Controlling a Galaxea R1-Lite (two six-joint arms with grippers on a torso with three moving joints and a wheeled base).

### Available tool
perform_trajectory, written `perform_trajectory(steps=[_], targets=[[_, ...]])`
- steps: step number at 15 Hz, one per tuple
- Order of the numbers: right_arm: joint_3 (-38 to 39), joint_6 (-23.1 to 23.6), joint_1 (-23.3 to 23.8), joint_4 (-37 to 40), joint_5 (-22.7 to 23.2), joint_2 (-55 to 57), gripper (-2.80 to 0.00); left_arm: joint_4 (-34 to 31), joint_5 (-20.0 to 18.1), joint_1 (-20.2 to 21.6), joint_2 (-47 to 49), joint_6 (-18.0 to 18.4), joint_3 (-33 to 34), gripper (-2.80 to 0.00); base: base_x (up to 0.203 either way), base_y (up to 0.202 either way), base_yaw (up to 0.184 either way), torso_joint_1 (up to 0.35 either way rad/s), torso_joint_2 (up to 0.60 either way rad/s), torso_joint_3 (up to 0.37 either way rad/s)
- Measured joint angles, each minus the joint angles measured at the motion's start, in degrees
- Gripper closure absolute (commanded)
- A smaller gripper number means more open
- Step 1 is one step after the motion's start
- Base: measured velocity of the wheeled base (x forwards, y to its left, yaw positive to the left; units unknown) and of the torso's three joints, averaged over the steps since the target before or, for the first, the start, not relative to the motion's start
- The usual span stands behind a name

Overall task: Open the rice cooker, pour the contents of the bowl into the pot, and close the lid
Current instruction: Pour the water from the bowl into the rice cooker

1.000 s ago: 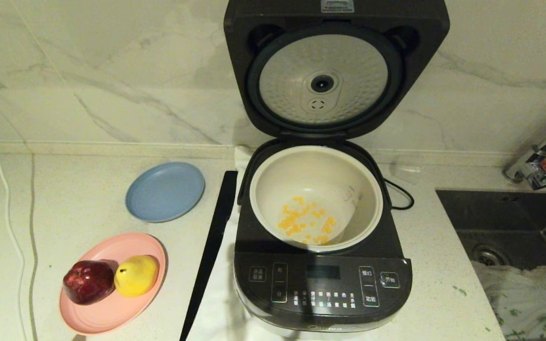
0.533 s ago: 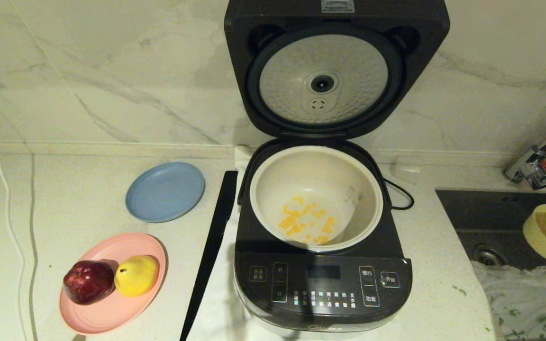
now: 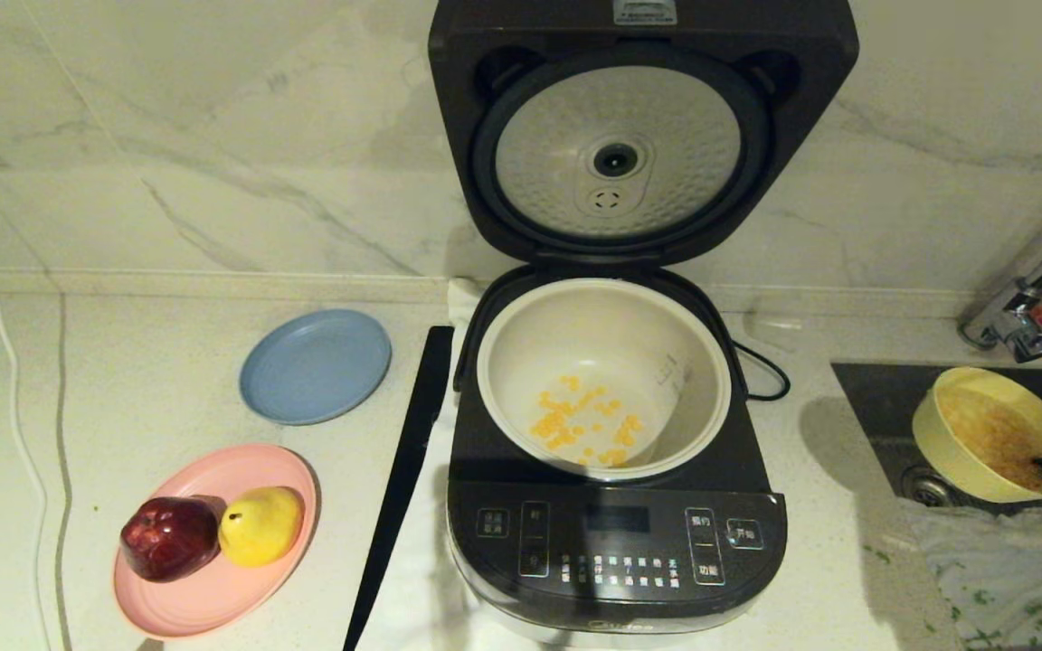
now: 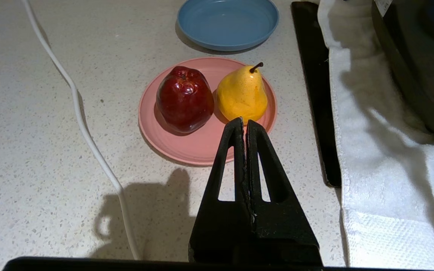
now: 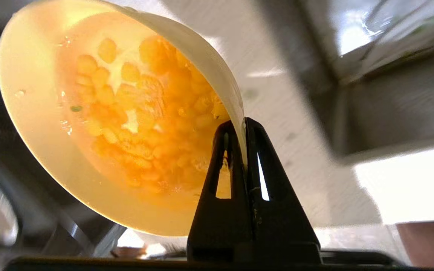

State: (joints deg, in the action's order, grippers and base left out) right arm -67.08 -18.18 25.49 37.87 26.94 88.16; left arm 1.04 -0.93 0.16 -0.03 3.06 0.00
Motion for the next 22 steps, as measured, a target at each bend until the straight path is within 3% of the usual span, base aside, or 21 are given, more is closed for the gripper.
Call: perform_trajectory(steps=[9,12,17,22], targets=[[-0.8,-3.2,-16.4,6.6,-1.7,-4.9,0.00,0.0,0.0,0.0,0.0,0.0,0.0,0.00,0.000,0.000,0.000,0.000,0.00,0.000],[-2.8,-6.3,-24.0,6.9,-5.4,-4.8,0.00,0.0,0.0,0.0,0.0,0.0,0.0,0.00,0.000,0.000,0.000,0.000,0.00,0.000],[-14.5,-11.3,-36.9,9.0,-15.5,-2.5,0.00,0.0,0.0,0.0,0.0,0.0,0.0,0.00,0.000,0.000,0.000,0.000,0.00,0.000],[-26.8,-13.3,-44.4,12.3,-20.7,2.3,0.00,0.0,0.0,0.0,0.0,0.0,0.0,0.00,0.000,0.000,0.000,0.000,0.00,0.000]])
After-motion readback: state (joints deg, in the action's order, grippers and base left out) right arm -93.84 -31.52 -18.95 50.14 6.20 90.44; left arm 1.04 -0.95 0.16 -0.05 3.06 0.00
